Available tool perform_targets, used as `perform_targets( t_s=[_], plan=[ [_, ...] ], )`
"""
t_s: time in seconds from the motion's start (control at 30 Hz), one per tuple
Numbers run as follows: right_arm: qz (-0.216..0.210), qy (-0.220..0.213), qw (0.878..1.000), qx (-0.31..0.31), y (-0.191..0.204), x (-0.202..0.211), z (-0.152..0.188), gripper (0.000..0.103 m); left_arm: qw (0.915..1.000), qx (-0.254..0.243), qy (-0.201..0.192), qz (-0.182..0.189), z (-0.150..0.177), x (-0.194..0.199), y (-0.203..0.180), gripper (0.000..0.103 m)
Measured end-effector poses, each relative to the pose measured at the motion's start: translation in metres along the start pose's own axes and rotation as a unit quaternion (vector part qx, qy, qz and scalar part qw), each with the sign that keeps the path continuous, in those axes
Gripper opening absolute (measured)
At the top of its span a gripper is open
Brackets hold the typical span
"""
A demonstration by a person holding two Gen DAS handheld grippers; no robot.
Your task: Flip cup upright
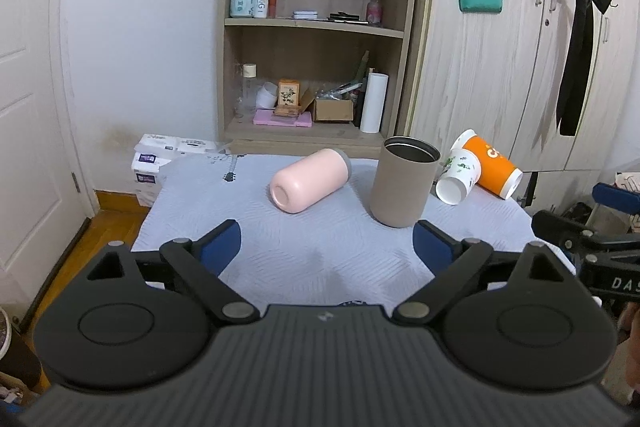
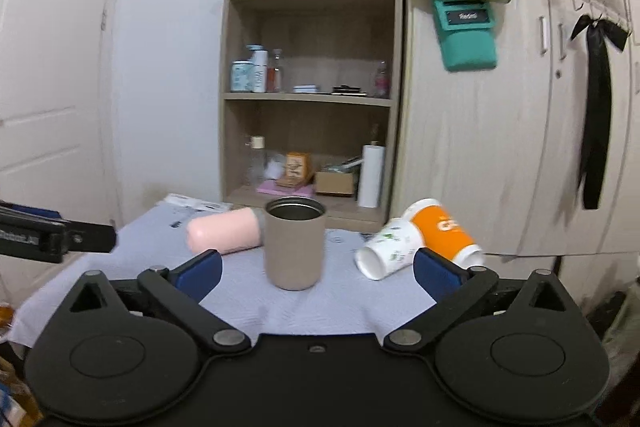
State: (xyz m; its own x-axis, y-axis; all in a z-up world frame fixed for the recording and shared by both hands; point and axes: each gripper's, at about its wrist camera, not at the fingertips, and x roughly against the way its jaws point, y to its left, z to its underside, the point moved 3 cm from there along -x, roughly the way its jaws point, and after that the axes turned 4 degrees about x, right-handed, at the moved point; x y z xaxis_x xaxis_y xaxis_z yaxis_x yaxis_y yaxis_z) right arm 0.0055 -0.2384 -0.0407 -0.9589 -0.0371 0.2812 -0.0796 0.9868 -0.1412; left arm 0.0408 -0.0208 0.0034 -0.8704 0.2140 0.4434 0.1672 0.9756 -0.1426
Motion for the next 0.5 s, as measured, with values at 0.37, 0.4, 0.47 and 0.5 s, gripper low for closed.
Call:
perform_targets(
  t_s=[0.37, 0.4, 0.47, 0.5],
  plan=[
    [0.010, 0.024, 0.999, -0.020, -0.0056, 0.0014, 0.0079, 0.103, 1.0000, 0.001, 0.006, -0.006, 0.0023, 0.0012, 0.0038, 0.099],
    [0.012, 0.024, 0.999, -0.021, -0.0053, 0.0023, 0.0081, 0.103, 0.9999, 0.001, 0.006, -0.008, 0.0030, 0.0010, 0.0044, 0.101],
    [0.014, 0.026, 0.999, -0.022, -0.0043, 0.0036, 0.0074, 0.103, 0.9999, 0.001, 0.006, -0.015, 0.0040, 0.0003, 0.0059, 0.103],
    [0.015, 0.026, 0.999, -0.022, -0.0038, 0.0049, 0.0072, 0.103, 0.9998, -0.001, 0.006, -0.019, 0.0044, -0.0001, 0.0063, 0.103]
  ],
)
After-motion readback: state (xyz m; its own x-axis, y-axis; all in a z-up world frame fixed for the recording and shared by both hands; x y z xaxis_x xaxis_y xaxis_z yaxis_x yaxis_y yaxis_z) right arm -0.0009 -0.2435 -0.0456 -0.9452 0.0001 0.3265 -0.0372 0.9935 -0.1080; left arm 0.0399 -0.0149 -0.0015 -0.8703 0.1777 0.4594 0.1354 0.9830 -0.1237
